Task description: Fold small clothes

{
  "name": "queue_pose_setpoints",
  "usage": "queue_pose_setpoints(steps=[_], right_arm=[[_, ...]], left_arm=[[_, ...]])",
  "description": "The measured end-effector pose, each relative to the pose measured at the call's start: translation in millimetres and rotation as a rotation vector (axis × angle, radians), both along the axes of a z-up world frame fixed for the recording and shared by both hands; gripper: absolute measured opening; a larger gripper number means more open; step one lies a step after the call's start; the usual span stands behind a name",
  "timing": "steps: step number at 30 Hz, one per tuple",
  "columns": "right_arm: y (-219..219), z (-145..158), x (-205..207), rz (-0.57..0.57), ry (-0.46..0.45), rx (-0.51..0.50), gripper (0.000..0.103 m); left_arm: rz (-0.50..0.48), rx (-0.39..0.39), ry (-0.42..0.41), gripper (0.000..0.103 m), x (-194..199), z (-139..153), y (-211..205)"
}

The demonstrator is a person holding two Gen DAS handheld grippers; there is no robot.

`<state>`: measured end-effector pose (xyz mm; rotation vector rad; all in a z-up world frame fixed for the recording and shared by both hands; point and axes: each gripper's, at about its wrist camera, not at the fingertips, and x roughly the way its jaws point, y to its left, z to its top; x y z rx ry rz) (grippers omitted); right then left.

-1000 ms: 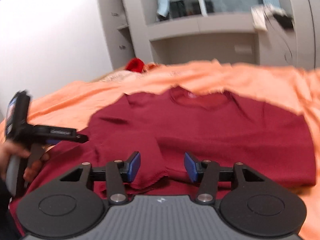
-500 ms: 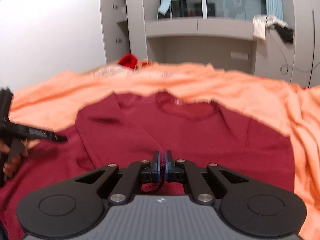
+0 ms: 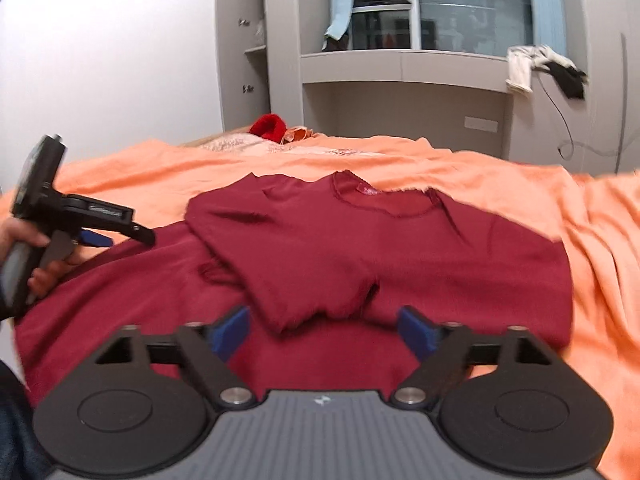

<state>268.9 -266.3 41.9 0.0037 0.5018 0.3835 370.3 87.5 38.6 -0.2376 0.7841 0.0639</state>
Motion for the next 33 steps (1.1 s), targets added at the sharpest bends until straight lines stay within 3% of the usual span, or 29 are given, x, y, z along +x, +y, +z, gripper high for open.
queue_pose_setpoints(steps=[3,7,10,12,16,18,19,20,22,27,28,30,33], right_arm=[[-15.1,-8.3,-40.3,-0.059,-0.006,0.069,0.097],[-29.0,-18.1,-94.0,-0.175,-0.058,0.103,0.102],[-43.1,-29.5,-121.5,-0.252,-0.002,0.212,0.101],[-48.4,-35.6,-128.2,-0.234,0.049,0.271,0.095],[-46.9,-41.8,-129.2,-0.219,0.081,0.276,0.077],[-41.3,-45.6,-125.8,-0.211,0.095,0.258,0.059],[-36.1,-47.5,-124.7,-0.214,0.092,0.232,0.034],[-33.5,-46.5,-123.7,-0.213,0.083,0.196,0.018],[-34.6,-41.7,-129.0,-0.188,0.067,0.214,0.009],[-67.2,-4.7,-149.5,-0.204,-0.049,0.252,0.006],[-75.5,1.5,-152.7,-0.223,-0.068,0.247,0.000],[-89.8,8.7,-157.8,-0.299,-0.112,0.181,0.000],[-109.5,7.1,-152.0,-0.280,-0.070,0.222,0.000]], left_arm=[[-0.024,0.018,-0.013,0.101,-10.8,1.5,-0.6],[-0.084,0.104,-0.052,0.101,-38.6,1.0,-5.7],[-0.109,0.150,-0.084,0.101,-66.6,-1.7,-8.6],[-0.110,0.166,-0.094,0.102,-83.3,-1.4,-9.1],[-0.111,0.184,-0.083,0.102,-107.0,7.0,-9.7],[-0.118,0.204,-0.079,0.102,-115.2,12.2,-12.6],[-0.120,0.222,-0.074,0.102,-119.0,13.7,-14.5],[-0.119,0.242,-0.069,0.102,-122.7,15.2,-15.3],[-0.113,0.267,-0.071,0.102,-133.0,18.7,-16.9],[-0.143,0.284,-0.108,0.102,-167.9,28.6,-20.8],[-0.154,0.297,-0.116,0.102,-173.9,29.5,-22.9],[-0.184,0.325,-0.139,0.102,-186.3,30.2,-28.3],[-0.241,0.359,-0.160,0.102,-200.0,26.2,-39.2]])
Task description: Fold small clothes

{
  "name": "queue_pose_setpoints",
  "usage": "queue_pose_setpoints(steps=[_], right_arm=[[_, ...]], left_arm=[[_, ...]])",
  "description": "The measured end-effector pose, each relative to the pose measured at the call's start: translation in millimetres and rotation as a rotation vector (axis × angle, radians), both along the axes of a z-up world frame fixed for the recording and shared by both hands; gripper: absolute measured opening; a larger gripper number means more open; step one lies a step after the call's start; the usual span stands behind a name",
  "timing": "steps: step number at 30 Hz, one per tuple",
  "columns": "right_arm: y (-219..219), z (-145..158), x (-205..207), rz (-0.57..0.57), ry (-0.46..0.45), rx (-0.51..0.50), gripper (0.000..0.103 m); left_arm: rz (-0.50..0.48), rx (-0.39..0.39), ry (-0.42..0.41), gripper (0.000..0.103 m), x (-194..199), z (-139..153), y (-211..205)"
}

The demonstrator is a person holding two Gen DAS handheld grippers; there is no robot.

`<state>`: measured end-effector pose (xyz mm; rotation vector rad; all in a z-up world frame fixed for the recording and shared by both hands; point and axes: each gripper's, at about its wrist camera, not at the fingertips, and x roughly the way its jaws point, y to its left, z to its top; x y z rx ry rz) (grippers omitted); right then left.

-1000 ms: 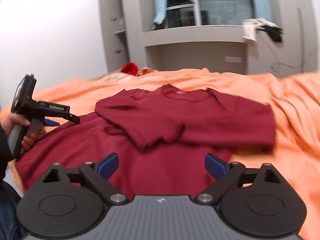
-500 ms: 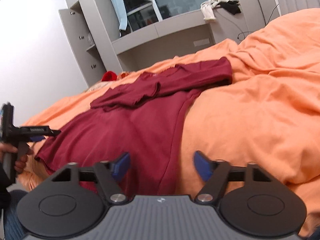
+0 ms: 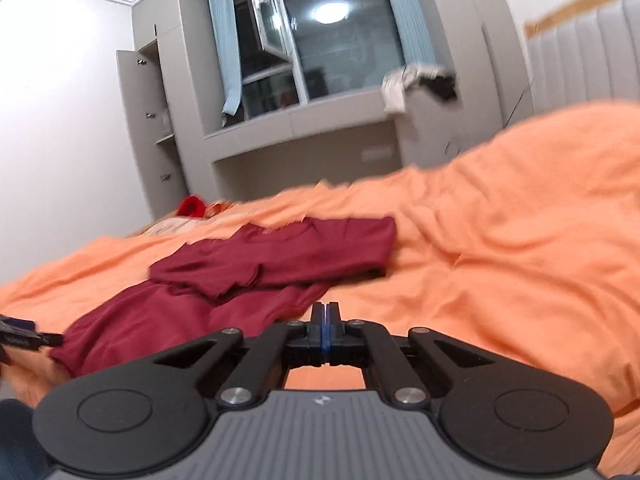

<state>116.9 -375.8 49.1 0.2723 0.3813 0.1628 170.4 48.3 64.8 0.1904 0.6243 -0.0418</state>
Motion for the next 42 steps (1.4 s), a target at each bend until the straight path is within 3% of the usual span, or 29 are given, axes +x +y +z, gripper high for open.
queue_pose_setpoints(steps=[6,7,10,11,17,24,28,30,32,37,42], right_arm=[[36.5,-14.0,4.0,0.130,0.016,-0.105,0.005],[45.4,-16.0,3.3,0.151,0.011,-0.135,0.014],[78.4,-22.9,-3.7,0.232,-0.018,-0.291,0.059],[89.5,-26.5,-6.4,0.266,-0.033,-0.357,0.063],[151.1,-59.4,-18.4,0.365,-0.068,-0.735,0.081],[200.3,-106.4,-24.7,0.399,-0.138,-1.060,0.087],[212.8,-131.0,-19.7,0.364,-0.161,-1.203,0.086],[215.0,-134.6,-20.6,0.352,-0.180,-1.213,0.077],[215.2,-131.7,-21.5,0.334,-0.188,-1.196,0.057],[208.1,-115.7,-25.8,0.333,-0.186,-1.096,0.017],[190.9,-80.7,-41.5,0.295,-0.229,-0.960,0.014]], left_arm=[[-0.036,0.069,-0.004,0.102,-8.9,-3.5,-15.5],[-0.040,0.070,-0.002,0.102,-10.3,-3.3,-16.7],[-0.058,0.072,-0.001,0.102,-16.5,-3.7,-18.3],[-0.062,0.076,0.001,0.102,-17.2,-4.5,-18.7],[-0.074,0.080,0.008,0.102,-24.3,-9.9,-22.7],[-0.074,0.070,0.017,0.102,-26.2,-11.7,-21.9],[-0.074,0.072,0.017,0.102,-26.4,-11.9,-22.3],[-0.076,0.073,0.018,0.102,-26.8,-12.3,-22.4],[-0.078,0.078,0.020,0.102,-26.9,-13.0,-22.5],[-0.110,0.112,0.008,0.102,-32.4,-14.8,-28.4],[-0.170,0.170,0.004,0.102,-37.4,-21.5,-42.7]])
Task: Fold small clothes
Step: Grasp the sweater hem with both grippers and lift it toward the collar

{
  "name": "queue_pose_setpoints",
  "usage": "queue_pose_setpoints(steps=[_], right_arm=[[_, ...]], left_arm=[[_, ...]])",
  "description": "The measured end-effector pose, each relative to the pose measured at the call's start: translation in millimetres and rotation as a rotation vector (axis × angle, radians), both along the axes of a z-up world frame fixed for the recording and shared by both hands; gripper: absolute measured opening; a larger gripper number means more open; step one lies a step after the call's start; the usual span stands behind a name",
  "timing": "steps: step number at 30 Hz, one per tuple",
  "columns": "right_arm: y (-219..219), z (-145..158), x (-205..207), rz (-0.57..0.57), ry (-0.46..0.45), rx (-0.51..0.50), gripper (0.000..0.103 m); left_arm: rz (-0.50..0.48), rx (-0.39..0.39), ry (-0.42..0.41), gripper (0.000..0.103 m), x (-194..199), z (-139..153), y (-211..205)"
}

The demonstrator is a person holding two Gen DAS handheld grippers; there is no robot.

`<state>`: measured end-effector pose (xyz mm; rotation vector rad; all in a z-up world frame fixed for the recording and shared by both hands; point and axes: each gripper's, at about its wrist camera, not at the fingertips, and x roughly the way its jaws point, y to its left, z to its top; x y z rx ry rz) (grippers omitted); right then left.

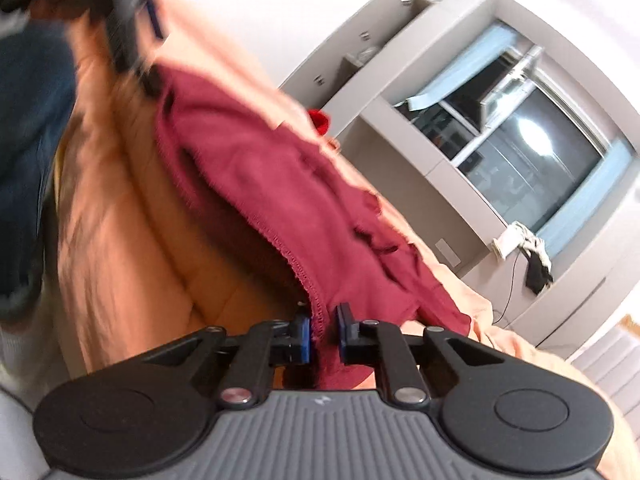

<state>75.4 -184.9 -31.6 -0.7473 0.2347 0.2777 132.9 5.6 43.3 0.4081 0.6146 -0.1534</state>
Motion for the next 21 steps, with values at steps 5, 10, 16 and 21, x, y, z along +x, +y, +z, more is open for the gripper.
queue_pose_setpoints(steps=[5,10,16,21], right_arm=[[-17.1,29.3,-2.7,0.024,0.023,0.134,0.009],[-38.9,55.6,-1.3,0.031,0.047,0.288,0.008],[-56.4,68.7,-6.4,-0.001,0.015,0.343,0.008],[-62.3,68.8,-6.7,-0.013,0.015,0.356,0.008]], left_arm=[[-0.049,0.071,0.000,0.102,1.5,-11.2,-18.7],[-0.057,0.227,-0.068,0.102,7.5,-24.7,-37.7],[-0.054,0.213,-0.094,0.090,13.9,-15.6,-32.4],[-0.018,0.231,-0.140,0.059,12.8,-7.1,-21.9]])
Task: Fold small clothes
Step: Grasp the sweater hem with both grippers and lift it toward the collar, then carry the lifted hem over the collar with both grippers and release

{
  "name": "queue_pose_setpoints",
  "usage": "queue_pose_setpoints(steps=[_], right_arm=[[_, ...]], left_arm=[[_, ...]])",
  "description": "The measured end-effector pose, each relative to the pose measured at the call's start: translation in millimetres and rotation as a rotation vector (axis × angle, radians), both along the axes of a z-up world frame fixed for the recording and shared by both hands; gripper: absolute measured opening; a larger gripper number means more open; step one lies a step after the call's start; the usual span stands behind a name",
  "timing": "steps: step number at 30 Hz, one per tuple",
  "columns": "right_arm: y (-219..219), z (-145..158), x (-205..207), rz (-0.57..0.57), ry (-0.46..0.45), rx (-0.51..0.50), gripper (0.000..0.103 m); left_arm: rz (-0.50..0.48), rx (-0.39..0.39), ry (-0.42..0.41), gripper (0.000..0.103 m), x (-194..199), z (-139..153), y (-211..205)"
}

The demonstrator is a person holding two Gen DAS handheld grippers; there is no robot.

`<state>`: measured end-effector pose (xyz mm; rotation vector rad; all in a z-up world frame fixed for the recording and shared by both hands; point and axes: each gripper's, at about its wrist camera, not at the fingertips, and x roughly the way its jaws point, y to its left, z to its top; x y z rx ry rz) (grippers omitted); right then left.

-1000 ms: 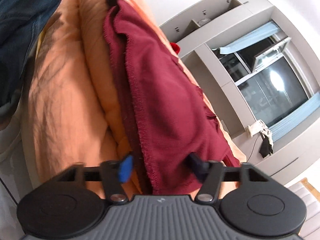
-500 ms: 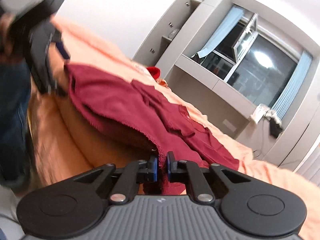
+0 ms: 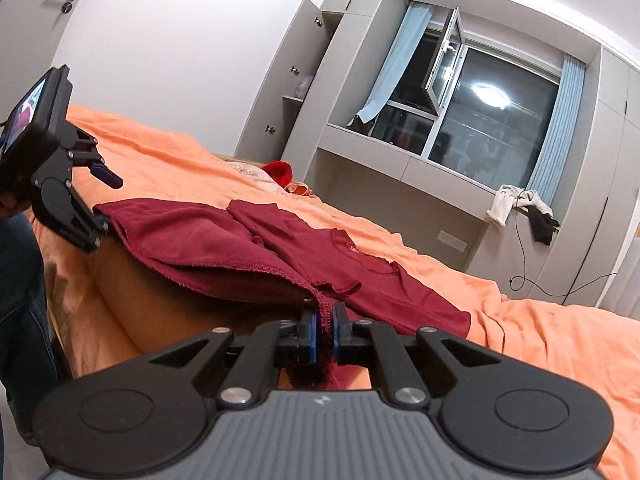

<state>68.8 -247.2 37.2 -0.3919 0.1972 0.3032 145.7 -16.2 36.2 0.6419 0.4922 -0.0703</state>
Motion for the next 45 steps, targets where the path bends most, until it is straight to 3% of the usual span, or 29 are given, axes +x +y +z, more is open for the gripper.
queue_pose_setpoints(steps=[3,4,5,11,15,27,30,38,45], right_arm=[[1.7,-0.3,-0.2,-0.006,-0.005,-0.004,0.008],[1.4,-0.7,-0.7,-0.010,-0.006,-0.006,0.008],[2.5,-1.0,0.7,-0.012,-0.008,-0.009,0.008],[2.1,-2.1,-7.5,-0.037,-0.069,-0.041,0.007],[-5.7,11.9,-23.0,-0.066,-0.139,-0.030,0.006],[-41.4,47.8,-123.8,-0.124,-0.285,0.011,0.006],[-48.7,53.1,-134.6,-0.144,-0.301,0.041,0.006],[-57.7,58.6,-102.6,-0.167,-0.306,0.078,0.006],[-49.1,76.4,-24.4,-0.155,-0.335,0.005,0.006]], left_arm=[[-0.014,-0.001,-0.011,0.025,0.7,2.8,4.9],[-0.021,0.002,-0.016,0.008,0.3,3.4,6.2],[-0.020,-0.002,-0.026,0.006,-0.4,4.7,7.7],[-0.001,-0.107,-0.180,0.005,-27.2,34.6,16.0],[-0.011,-0.162,-0.234,0.005,-50.4,56.9,11.9],[-0.112,-0.236,-0.340,0.005,-168.2,112.3,-10.7],[-0.139,-0.250,-0.349,0.005,-181.5,116.9,-16.9],[-0.117,-0.311,-0.357,0.005,-156.0,124.3,-24.6],[-0.046,-0.334,-0.375,0.005,-72.2,134.1,-27.3]])
